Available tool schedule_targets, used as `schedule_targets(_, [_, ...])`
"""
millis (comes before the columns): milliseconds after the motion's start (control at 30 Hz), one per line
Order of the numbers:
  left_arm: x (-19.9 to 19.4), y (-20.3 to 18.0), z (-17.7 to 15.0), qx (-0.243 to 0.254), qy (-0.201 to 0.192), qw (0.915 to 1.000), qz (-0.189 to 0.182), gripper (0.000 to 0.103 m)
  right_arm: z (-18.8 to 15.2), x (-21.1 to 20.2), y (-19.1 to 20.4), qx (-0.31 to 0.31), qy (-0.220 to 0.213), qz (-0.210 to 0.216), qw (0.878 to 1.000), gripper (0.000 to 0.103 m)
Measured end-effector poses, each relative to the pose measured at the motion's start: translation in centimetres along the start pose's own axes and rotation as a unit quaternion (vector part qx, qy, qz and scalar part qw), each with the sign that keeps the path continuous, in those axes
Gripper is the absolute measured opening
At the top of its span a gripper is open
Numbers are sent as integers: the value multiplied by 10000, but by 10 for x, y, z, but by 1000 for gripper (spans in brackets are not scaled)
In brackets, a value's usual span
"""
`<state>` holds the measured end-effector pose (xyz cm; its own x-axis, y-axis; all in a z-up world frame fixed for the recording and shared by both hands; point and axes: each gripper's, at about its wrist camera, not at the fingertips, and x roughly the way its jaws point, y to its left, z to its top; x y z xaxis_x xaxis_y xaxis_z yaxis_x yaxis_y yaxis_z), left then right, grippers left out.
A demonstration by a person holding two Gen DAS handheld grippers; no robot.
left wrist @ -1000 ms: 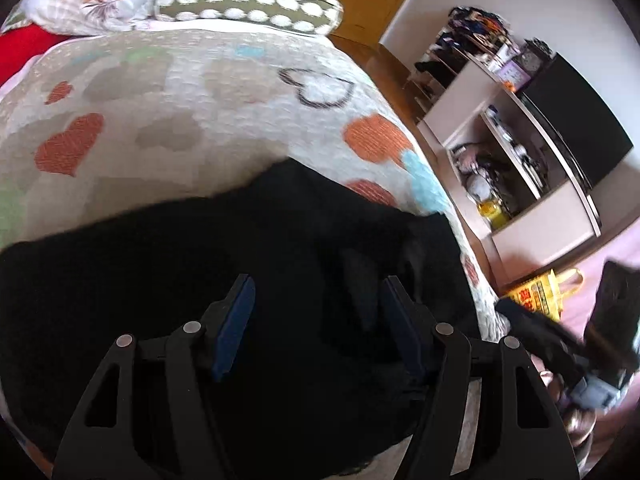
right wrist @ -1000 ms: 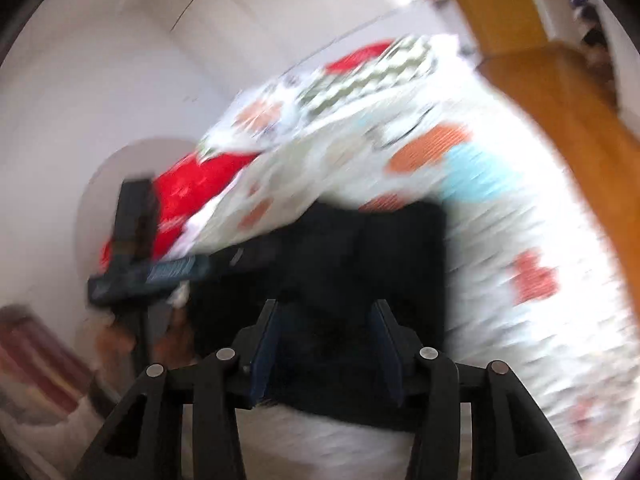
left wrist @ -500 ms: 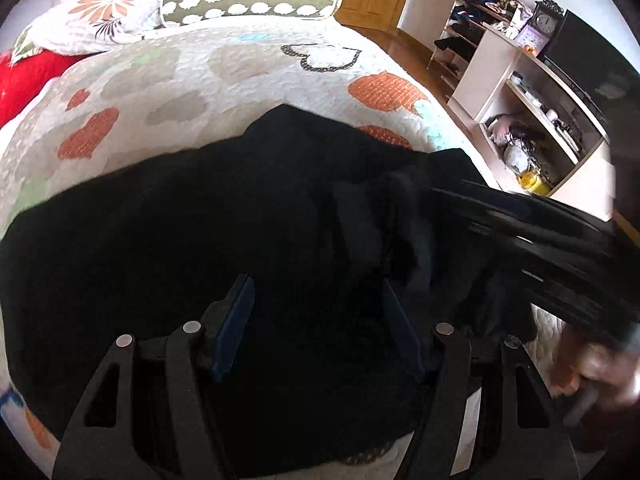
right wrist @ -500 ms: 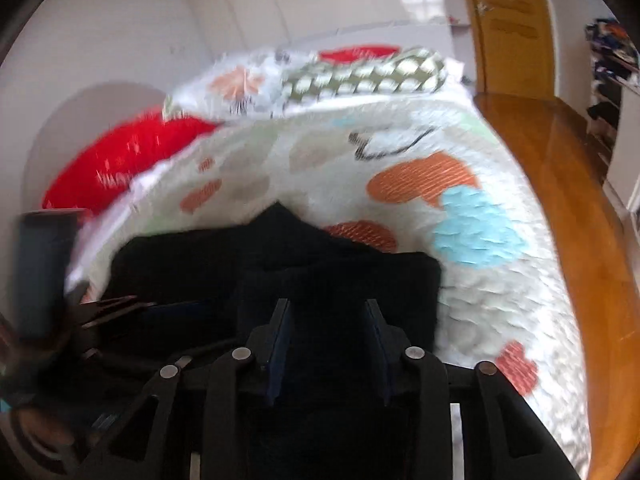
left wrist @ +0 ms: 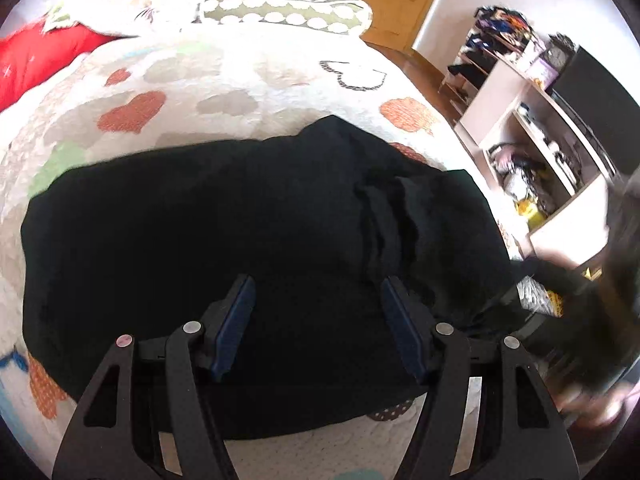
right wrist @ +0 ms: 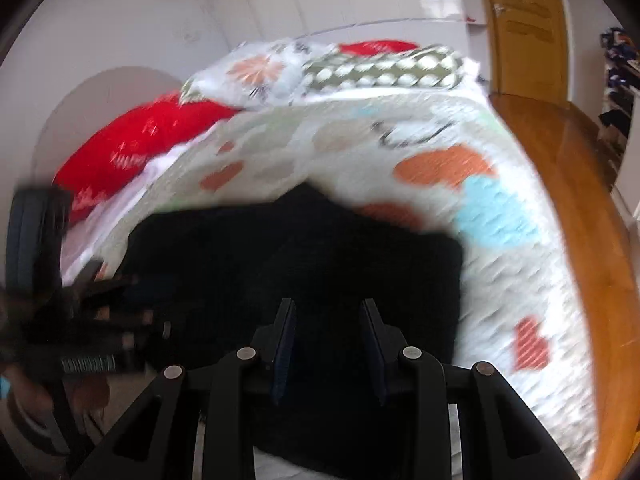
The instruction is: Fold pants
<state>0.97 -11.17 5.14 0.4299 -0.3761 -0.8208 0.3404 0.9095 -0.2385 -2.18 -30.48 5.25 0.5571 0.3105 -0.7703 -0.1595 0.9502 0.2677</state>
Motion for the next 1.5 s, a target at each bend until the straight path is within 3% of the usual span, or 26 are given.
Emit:
schedule_targets(67, [-1,5,-4,-133,32,9999,41,66,-16,26,16,-320,350,-213,9986,33])
schedule_targets(167, [-8,11,-8,-120,-20,9997,216,66,-12,16,27,-508,236,-452,9974,33])
schedule_targets(300, [-21,21,-13,-199,-182,9990,369,66,2,-5,32,-458,-161,-360,9982,33])
schedule_targets(433, [-31,29,-16,-281,-283,9980,494,66,16,12,32,-325,-251,-433,9982,33])
schedule_targets(567, [-42,38,-22,-301,-384,9967,650,66,23,49,31,-298,134,-473,9983,33])
schedule_targets(833, [-55,58,-30,-604,-486,9943,738,66,25,12,39,-319,-194,-489,9981,33])
schedule_targets(967, [-60,66,-34,-770,-510,9933,701,66,10,43,33,-185,259,-339,9989,33])
schedule_targets(1067, [-66,73,-40,-887,-520,9923,693,66,14,36,41,-368,195,-452,9981,33])
schedule_targets(1267, [-83,101,-58,-1434,-691,9857,545,66,40,17,64,-472,-248,171,9984,37])
schedule_targets(1500, [-90,126,-77,-1948,-863,9759,483,66,68,45,108,-567,-117,933,9940,44])
